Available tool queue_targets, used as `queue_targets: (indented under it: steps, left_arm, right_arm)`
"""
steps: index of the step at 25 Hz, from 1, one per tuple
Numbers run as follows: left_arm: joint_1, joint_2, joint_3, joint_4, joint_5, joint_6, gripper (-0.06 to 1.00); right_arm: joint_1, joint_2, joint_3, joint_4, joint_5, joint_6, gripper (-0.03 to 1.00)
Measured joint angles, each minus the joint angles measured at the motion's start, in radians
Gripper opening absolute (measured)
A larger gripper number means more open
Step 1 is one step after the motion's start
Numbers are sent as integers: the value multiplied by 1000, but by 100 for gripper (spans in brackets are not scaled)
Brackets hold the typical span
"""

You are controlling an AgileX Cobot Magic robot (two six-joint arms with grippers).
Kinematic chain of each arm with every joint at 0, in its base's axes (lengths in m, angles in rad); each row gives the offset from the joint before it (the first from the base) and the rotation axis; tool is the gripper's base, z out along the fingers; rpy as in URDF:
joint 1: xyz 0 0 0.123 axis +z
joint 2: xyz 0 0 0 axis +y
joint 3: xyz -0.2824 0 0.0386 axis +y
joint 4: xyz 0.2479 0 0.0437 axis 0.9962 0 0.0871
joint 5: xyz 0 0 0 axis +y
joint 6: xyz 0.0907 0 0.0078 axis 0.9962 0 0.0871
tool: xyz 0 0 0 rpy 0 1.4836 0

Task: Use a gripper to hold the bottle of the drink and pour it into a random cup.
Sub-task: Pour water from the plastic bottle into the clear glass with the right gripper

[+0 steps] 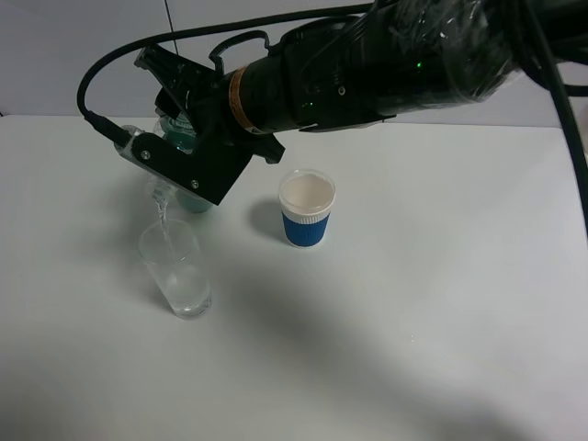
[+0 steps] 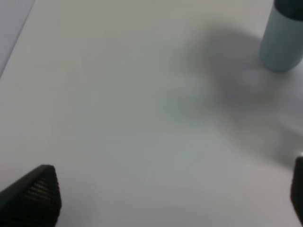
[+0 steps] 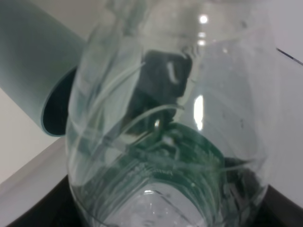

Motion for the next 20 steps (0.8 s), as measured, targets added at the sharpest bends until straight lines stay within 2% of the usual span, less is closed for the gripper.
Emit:
queue_targets:
  steps: [20]
  left_arm:
    - [0, 0, 0, 0, 0, 0, 98]
  right_arm:
    - [0, 0, 0, 0, -6, -37, 54]
